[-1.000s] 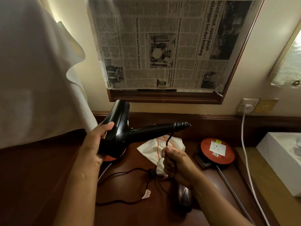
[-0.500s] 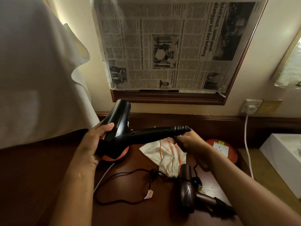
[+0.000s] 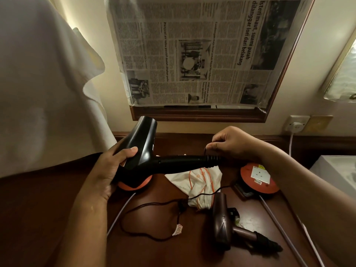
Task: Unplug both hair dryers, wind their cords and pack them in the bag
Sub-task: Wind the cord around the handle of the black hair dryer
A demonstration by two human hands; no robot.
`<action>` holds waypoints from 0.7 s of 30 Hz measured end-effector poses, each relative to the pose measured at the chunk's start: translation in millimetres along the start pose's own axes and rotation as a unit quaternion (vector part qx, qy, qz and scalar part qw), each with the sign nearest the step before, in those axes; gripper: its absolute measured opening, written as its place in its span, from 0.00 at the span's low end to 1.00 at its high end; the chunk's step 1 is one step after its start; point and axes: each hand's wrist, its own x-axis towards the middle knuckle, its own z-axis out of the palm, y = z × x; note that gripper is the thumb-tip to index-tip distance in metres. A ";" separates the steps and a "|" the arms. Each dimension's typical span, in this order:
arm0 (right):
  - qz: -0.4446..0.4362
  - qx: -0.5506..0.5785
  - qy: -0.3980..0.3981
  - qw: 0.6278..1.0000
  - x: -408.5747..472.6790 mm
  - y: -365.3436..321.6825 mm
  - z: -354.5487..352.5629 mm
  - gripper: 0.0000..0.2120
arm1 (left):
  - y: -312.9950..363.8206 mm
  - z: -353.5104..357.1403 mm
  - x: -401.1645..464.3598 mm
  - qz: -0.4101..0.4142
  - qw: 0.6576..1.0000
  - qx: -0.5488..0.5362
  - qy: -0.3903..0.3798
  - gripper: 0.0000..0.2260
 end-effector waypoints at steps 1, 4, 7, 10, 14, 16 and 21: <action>-0.005 -0.013 0.001 1.000 -0.4 -2.3 -0.8 0.14 | 1.1 1.9 -0.3 0.007 1.000 0.010 -0.006 0.23; -0.009 -0.052 0.003 0.999 -1.7 -6.6 -2.7 0.14 | 2.7 4.8 -0.6 0.016 0.999 0.024 -0.017 0.21; -0.020 -0.081 0.013 0.996 -6.2 -12.4 -4.4 0.15 | 1.3 6.2 0.2 0.017 0.999 0.032 -0.015 0.23; -0.037 -0.108 0.031 0.993 -12.3 -21.3 -6.7 0.15 | -4.1 8.5 3.6 0.030 0.999 0.031 0.001 0.27; -0.032 -0.155 0.070 0.985 -20.3 -34.7 -4.9 0.15 | -11.8 11.5 7.4 0.048 0.998 0.033 0.033 0.35; -0.015 -0.158 0.094 0.983 -26.5 -38.8 1.2 0.16 | -15.1 12.0 10.4 0.052 0.997 0.028 0.047 0.33; 0.048 -0.094 0.082 0.991 -43.4 -45.6 23.0 0.11 | -17.4 12.4 12.0 0.062 0.993 0.011 0.101 0.31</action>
